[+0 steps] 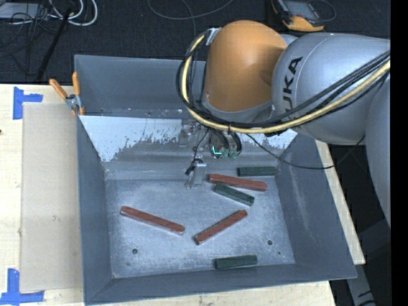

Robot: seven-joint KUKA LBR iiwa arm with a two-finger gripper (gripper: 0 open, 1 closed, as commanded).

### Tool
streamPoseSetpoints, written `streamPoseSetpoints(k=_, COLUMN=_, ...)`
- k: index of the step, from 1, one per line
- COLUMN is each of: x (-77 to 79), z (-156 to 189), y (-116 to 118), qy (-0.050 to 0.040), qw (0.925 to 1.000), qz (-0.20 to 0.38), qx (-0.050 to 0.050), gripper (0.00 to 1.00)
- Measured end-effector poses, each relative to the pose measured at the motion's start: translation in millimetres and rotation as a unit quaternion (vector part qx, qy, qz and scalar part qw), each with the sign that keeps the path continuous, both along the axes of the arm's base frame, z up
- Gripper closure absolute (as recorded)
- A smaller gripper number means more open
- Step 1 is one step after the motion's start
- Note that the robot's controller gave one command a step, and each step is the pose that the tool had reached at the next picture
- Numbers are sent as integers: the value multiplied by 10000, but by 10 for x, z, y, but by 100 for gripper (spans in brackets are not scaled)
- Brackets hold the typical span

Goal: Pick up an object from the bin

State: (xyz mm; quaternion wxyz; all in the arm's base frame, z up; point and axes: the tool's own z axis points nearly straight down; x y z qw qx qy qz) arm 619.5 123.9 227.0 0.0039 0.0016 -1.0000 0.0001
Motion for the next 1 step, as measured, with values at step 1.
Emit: streamPoseSetpoints(k=1, x=-405, z=-950, y=-98, qy=15, qw=10000, qz=11, qx=-6, gripper=0)
